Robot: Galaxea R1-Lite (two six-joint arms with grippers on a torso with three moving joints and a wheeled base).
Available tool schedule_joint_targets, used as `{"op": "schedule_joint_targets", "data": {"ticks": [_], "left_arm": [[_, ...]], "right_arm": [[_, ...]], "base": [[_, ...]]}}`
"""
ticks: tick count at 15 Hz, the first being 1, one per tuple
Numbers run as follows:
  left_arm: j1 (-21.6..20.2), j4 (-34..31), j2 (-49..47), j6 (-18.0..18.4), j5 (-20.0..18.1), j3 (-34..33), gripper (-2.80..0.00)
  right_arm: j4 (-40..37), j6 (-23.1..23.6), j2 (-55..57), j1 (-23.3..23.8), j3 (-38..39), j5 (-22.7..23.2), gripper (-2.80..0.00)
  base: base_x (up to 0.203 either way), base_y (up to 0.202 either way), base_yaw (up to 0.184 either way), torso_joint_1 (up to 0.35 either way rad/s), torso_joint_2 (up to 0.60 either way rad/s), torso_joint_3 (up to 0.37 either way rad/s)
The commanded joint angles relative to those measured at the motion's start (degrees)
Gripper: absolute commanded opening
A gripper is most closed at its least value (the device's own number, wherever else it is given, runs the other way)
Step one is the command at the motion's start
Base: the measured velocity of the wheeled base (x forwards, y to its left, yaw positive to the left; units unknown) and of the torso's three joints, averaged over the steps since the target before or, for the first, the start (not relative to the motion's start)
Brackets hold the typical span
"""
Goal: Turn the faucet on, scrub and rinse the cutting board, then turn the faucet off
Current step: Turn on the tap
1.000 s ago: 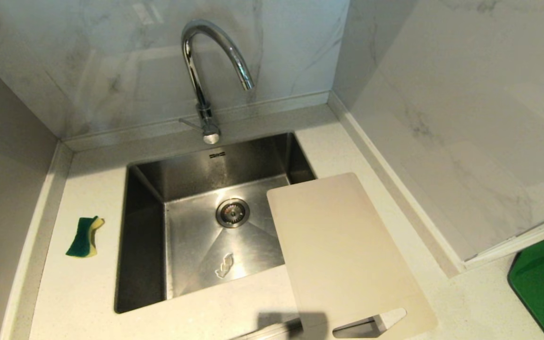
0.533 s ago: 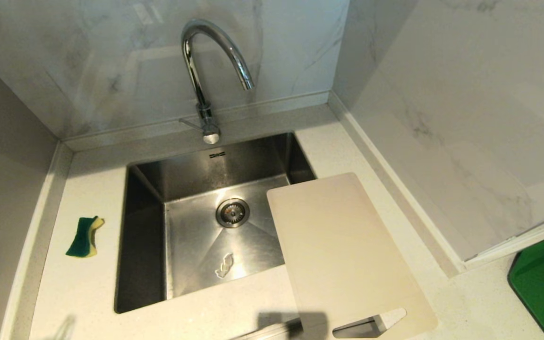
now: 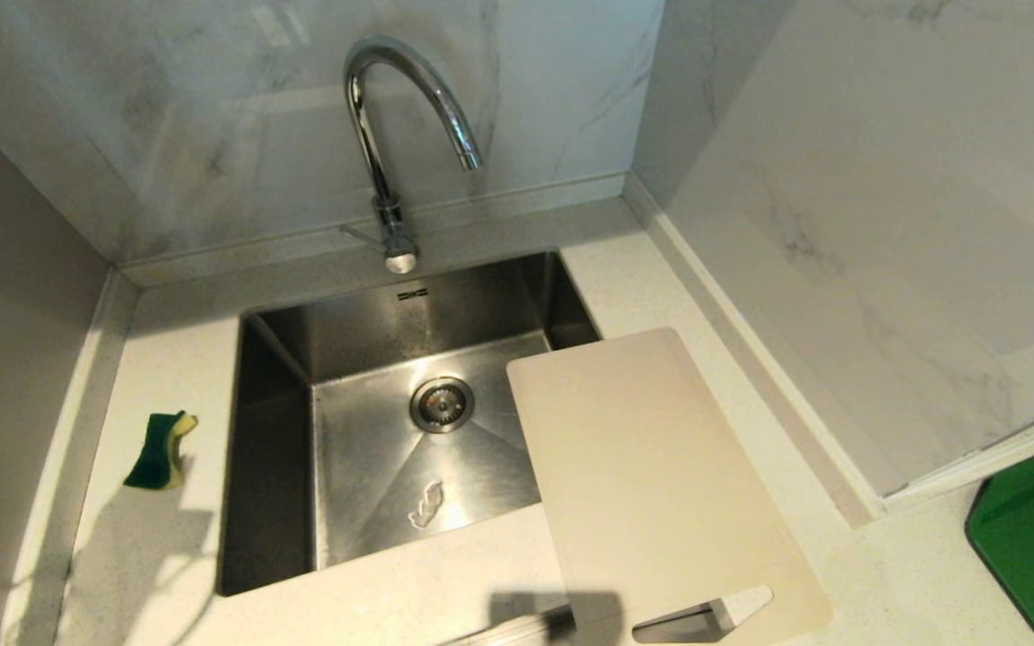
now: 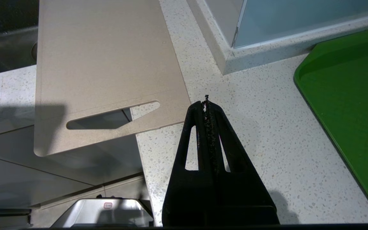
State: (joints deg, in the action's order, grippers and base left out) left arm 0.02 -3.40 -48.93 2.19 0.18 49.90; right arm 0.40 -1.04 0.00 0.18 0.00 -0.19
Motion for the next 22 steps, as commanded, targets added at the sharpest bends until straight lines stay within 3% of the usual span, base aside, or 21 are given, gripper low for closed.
{"op": "schedule_joint_targets", "data": {"ticks": [1,3,6,10,13,16,18,22], "left_arm": [[0.14,0.9,-11.08,-0.23,0.46,4.87,-2.8],[1.43,1.56,-15.65,-0.35,1.52,8.2,-2.8],[5.85,1.77,-23.84,-1.34,7.43,13.58,-2.8],[13.64,-0.67,-34.95,-9.13,16.21,26.46,-2.8],[19.35,-3.88,-43.66,-20.55,20.76,34.53,-2.8],[21.13,-10.45,-52.26,-33.08,21.47,45.18,-2.8],[20.82,-14.64,-57.5,-40.1,18.76,50.47,-2.8],[19.35,-15.8,-64.75,-45.38,15.96,58.56,-2.8]], "right_arm": [[0.04,-0.02,0.0,-0.01,0.09,0.02,-2.8],[0.04,-0.02,0.0,-0.01,0.0,0.02,-2.8],[0.04,-0.02,0.0,-0.01,0.05,0.02,-2.8],[0.04,-0.02,0.0,-0.01,0.07,0.02,-2.8],[0.04,-0.02,0.0,-0.01,0.02,0.02,-2.8],[0.04,-0.02,0.0,-0.01,0.08,0.02,-2.8],[0.04,-0.02,0.0,-0.01,0.04,0.02,-2.8],[0.04,-0.02,0.0,-0.01,0.0,0.02,-2.8]], "base": [[0.0,0.0,0.0,0.0,0.0,0.0],[0.0,0.0,0.0,0.0,0.0,0.0],[0.0,0.0,0.0,0.0,0.0,0.0],[0.0,0.0,0.0,0.0,0.0,0.0],[0.0,0.0,0.0,0.0,0.0,0.0],[0.0,0.0,0.0,0.0,0.0,0.0],[0.0,0.0,0.0,0.0,0.0,0.0],[0.0,0.0,0.0,0.0,0.0,0.0]]}}
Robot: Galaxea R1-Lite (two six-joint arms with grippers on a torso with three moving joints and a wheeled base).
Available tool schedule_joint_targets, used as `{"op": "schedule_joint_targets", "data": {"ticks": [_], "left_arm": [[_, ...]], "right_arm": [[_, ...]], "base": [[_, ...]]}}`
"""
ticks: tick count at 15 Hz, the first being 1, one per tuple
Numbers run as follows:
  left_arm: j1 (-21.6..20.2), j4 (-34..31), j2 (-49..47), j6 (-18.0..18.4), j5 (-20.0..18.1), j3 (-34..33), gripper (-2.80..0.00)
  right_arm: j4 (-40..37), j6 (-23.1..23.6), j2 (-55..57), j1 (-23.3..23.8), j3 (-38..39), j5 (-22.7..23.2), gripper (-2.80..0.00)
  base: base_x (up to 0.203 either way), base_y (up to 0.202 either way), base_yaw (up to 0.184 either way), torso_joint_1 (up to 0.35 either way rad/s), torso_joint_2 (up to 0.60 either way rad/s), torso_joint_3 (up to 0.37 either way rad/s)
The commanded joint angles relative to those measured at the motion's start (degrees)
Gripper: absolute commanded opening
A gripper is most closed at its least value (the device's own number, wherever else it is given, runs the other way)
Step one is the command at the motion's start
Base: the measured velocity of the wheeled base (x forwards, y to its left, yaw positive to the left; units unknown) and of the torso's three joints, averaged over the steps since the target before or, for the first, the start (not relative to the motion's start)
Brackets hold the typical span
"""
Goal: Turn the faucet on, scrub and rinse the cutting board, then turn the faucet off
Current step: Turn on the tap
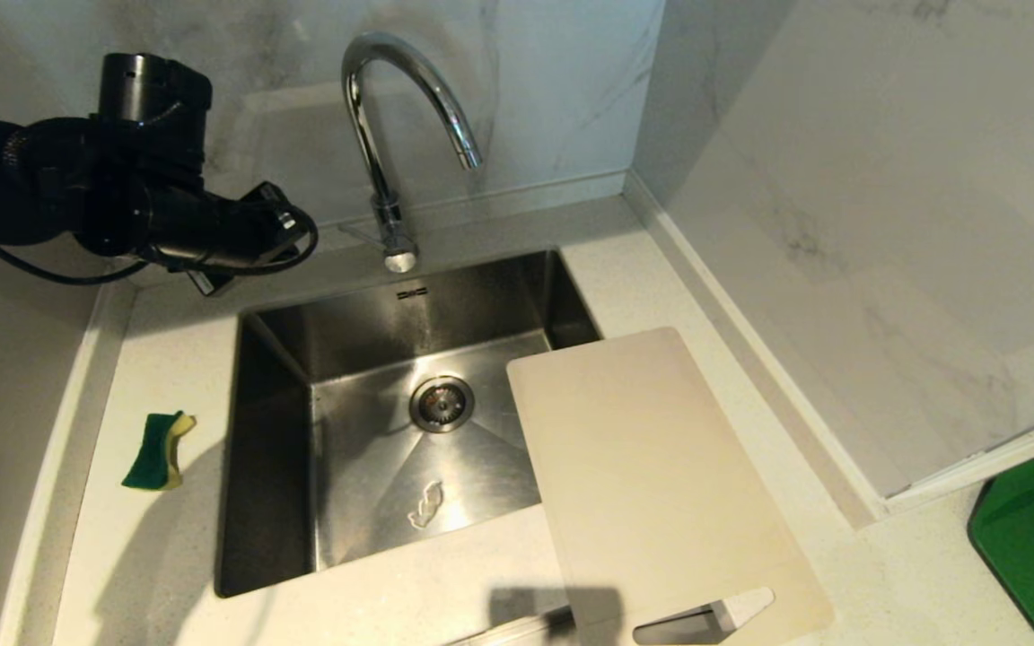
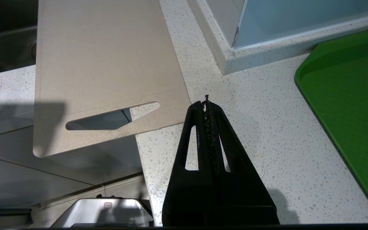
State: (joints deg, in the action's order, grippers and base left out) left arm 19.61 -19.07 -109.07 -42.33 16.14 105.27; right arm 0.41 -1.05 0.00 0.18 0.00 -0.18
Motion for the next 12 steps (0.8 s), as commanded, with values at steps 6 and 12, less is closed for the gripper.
{"op": "schedule_joint_targets", "data": {"ticks": [6,12], "left_arm": [[0.04,3.17,-8.46,-2.6,0.09,6.45,-2.8],[1.13,3.22,-8.09,-4.27,1.28,6.97,0.0]], "right_arm": [[0.02,-0.01,0.0,-0.01,0.09,0.01,-2.8],[0.02,-0.01,0.0,-0.01,0.09,0.01,-2.8]], "base": [[0.0,0.0,0.0,0.0,0.0,0.0],[0.0,0.0,0.0,0.0,0.0,0.0]]}}
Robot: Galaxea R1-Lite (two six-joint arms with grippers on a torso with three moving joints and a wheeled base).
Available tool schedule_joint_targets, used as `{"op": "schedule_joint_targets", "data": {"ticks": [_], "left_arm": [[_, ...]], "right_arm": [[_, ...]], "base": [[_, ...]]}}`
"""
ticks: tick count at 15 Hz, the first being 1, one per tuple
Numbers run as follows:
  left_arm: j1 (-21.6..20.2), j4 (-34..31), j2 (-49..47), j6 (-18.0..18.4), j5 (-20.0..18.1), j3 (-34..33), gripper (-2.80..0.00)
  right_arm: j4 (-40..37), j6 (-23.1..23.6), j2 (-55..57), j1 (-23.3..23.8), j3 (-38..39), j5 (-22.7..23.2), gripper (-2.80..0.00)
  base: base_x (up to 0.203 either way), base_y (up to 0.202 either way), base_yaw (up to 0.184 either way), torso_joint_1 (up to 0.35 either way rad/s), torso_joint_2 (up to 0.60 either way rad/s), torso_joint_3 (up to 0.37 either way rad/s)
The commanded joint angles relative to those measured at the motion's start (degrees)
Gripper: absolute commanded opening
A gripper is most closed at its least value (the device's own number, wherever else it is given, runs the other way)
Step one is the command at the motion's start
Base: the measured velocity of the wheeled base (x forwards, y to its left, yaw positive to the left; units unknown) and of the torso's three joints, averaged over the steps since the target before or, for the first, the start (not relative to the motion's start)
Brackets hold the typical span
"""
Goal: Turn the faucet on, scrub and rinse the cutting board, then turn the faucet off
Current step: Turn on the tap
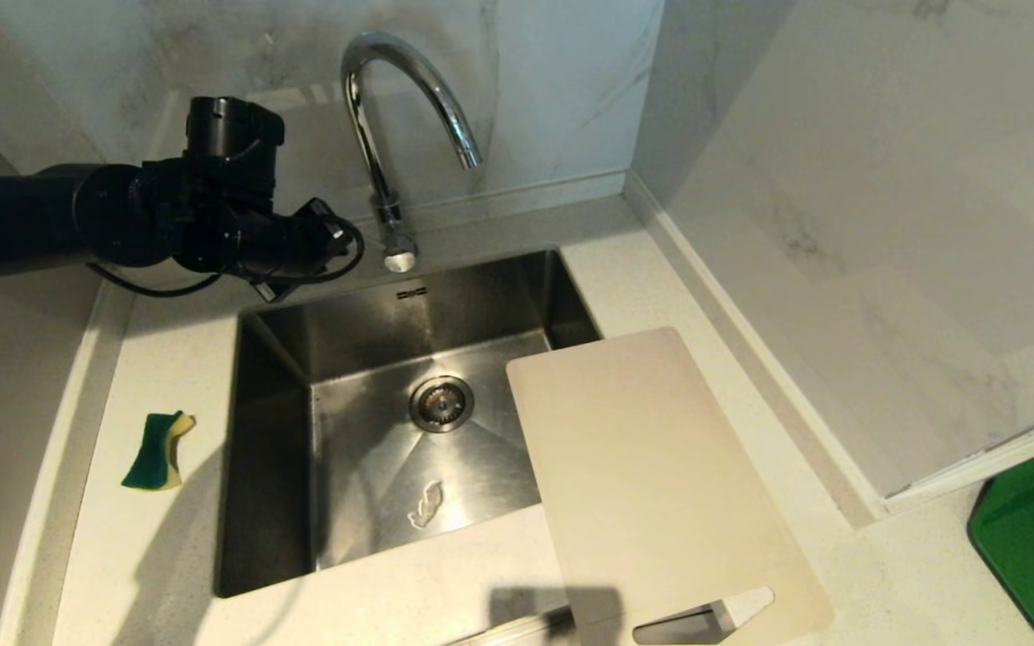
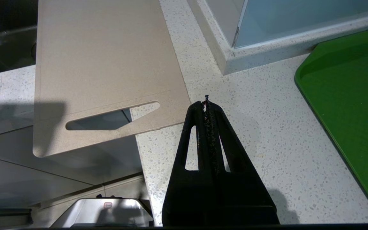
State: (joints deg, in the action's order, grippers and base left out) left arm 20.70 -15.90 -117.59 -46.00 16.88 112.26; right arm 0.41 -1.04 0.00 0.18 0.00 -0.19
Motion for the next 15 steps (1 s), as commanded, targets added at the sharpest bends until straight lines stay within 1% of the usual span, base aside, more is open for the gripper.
{"op": "schedule_joint_targets", "data": {"ticks": [1,3,4,5,6,8,9,12,13,15], "left_arm": [[0.08,0.27,0.59,-1.27,2.11,0.0,0.0],[0.84,0.78,0.2,-2.28,3.97,-0.03,0.0],[1.01,1.15,-0.07,-4.36,4.96,0.02,0.0],[1.61,4.0,-0.94,-7.86,6.78,0.05,0.0],[2.79,6.55,-2.26,-9.67,9.28,0.06,0.0],[4.38,7.76,-3.96,-10.62,14.01,0.06,0.0],[4.44,8.21,-4.23,-11.68,14.96,0.06,0.0],[4.53,8.25,-4.52,-17.09,16.13,0.15,0.0],[4.52,8.41,-4.96,-17.98,17.07,0.15,0.0],[4.48,8.83,-5.59,-18.24,18.61,0.15,0.0]], "right_arm": [[0.02,-0.02,0.0,-0.01,0.08,0.01,-2.8],[0.02,-0.02,0.0,-0.01,0.0,0.01,-2.8],[0.02,-0.02,0.0,-0.01,0.02,0.01,-2.8],[0.02,-0.02,0.0,-0.01,0.09,0.01,-2.8],[0.02,-0.02,0.0,-0.01,0.06,0.01,-2.8],[0.02,-0.02,0.0,-0.01,0.09,0.01,-2.8],[0.02,-0.02,0.0,-0.01,0.02,0.01,-2.8],[0.02,-0.02,0.0,-0.01,0.09,0.01,-2.8],[0.02,-0.02,0.0,-0.01,0.09,0.01,-2.8],[0.02,-0.02,0.0,-0.01,0.07,0.01,-2.8]], "base": [[0.0,0.0,0.0,0.0,0.0,0.0],[0.0,0.0,0.0,0.0,0.0,0.0],[0.0,0.0,0.0,0.0,0.0,0.0],[0.0,0.0,0.0,0.0,0.0,0.0],[0.0,0.0,0.0,0.0,0.0,0.0],[0.0,0.0,0.0,0.0,0.0,0.0],[0.0,0.0,0.0,0.0,0.0,0.0],[0.0,0.0,0.0,0.0,0.0,0.0],[0.0,0.0,0.0,0.0,0.0,0.0],[0.0,0.0,0.0,0.0,0.0,0.0]]}}
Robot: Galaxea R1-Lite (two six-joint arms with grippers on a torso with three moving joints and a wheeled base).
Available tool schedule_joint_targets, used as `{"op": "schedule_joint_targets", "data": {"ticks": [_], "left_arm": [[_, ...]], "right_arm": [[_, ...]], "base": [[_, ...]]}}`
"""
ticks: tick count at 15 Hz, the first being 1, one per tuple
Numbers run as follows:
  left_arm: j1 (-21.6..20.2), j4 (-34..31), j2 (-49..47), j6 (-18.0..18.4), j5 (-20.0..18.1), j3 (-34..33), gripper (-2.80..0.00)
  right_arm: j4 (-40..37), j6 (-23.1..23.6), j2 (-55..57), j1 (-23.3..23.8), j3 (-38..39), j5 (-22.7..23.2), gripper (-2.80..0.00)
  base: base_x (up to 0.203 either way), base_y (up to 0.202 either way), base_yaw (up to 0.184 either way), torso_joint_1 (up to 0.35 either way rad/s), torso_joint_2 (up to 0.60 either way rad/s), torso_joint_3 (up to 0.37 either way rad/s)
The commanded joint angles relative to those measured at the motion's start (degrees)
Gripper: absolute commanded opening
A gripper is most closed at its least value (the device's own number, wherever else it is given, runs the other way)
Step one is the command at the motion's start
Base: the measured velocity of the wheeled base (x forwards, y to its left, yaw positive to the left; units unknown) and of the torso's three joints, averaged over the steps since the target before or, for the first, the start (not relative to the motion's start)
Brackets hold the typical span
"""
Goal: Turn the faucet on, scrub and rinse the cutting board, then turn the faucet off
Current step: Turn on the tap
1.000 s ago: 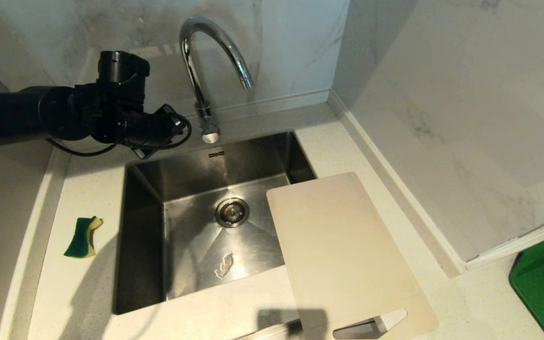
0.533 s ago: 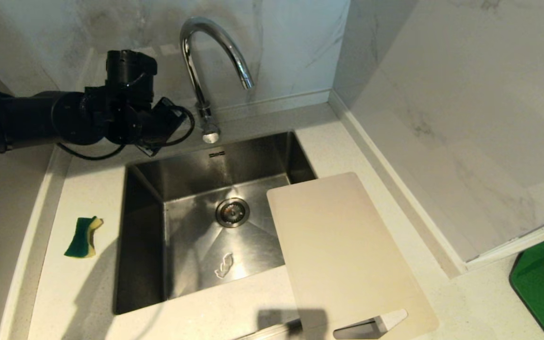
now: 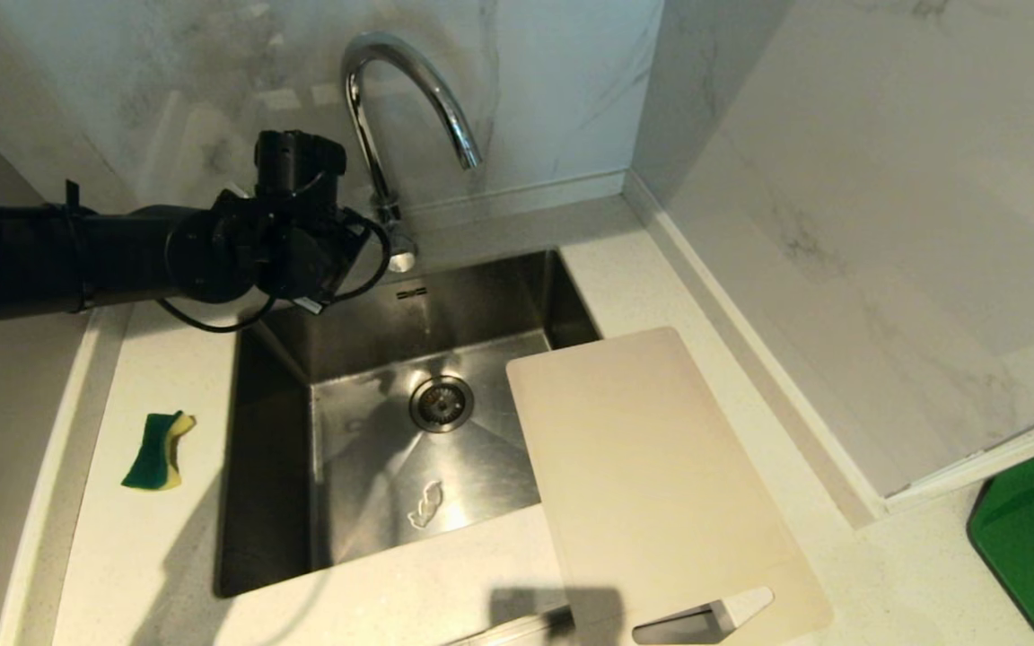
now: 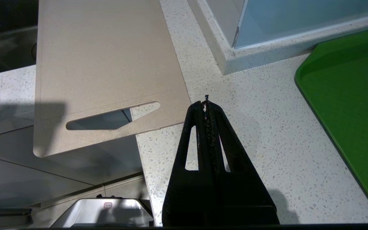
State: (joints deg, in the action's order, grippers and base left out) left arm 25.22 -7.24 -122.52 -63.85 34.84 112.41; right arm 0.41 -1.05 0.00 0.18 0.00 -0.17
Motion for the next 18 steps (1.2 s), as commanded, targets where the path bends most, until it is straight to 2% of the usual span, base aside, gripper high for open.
{"op": "schedule_joint_targets", "data": {"ticks": [1,3,8,16,18], "left_arm": [[-0.44,0.84,-1.07,-0.33,2.16,0.2,0.0],[-1.36,3.64,-1.0,1.97,3.53,0.52,0.0],[-2.28,11.18,-1.99,8.64,2.92,0.53,0.0],[-2.11,14.35,-5.01,12.34,3.04,0.53,0.0],[-2.11,17.12,-5.89,14.76,3.22,0.53,0.0]], "right_arm": [[0.02,-0.01,0.01,-0.01,0.08,0.0,-2.8],[0.02,-0.01,0.0,-0.01,0.0,0.0,-2.8],[0.02,-0.01,0.0,-0.01,0.06,0.0,-2.8],[0.02,-0.01,0.0,-0.01,0.09,0.0,-2.8],[0.02,-0.01,0.0,-0.01,0.09,0.0,-2.8]], "base": [[0.0,0.0,0.0,0.0,0.0,0.0],[0.0,0.0,0.0,0.0,0.0,0.0],[0.0,0.0,0.0,0.0,0.0,0.0],[0.0,0.0,0.0,0.0,0.0,0.0],[0.0,0.0,0.0,0.0,0.0,0.0]]}}
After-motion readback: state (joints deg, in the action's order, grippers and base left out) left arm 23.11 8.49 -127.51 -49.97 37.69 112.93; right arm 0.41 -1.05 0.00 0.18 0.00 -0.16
